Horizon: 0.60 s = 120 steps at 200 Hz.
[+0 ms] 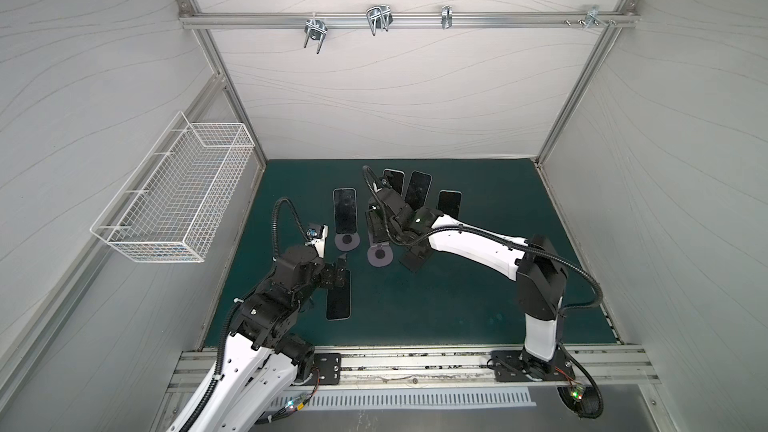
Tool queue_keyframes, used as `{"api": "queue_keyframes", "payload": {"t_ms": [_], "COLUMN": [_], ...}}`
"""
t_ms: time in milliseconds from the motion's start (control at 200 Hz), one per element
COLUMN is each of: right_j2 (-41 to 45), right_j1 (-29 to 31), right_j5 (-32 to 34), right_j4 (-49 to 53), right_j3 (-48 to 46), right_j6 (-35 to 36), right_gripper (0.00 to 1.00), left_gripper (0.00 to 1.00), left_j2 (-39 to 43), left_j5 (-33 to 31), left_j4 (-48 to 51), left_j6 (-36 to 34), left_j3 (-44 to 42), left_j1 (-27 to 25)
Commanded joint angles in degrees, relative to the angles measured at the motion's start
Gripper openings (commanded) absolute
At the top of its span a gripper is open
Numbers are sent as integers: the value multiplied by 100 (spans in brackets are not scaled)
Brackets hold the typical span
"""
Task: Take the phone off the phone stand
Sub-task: 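Lift the pink-framed phone up off its lilac stand with the right gripper, then carry the pink-framed phone toward the robot and lower it beside the mint-green phone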
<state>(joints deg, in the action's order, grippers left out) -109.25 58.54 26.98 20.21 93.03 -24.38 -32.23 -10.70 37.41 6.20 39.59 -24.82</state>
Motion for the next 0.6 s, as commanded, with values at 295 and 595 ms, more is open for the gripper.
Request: {"api": "queue_keyframes", "payload": {"t_ms": [295, 595], "right_j2": [910, 1421], "right_j1": [297, 754], "right_j5": [114, 165], "right_j4": [785, 1649], "right_j3": [305, 181], "right_j6": [-303, -905], "right_gripper": [52, 47], "left_gripper": [96, 93], "left_j2": [199, -10], "left_j5": [39, 465], "left_j4": [665, 1819], "left_j6": [617, 1389], "left_j3": [778, 1690], "left_j1": [-22, -23]}}
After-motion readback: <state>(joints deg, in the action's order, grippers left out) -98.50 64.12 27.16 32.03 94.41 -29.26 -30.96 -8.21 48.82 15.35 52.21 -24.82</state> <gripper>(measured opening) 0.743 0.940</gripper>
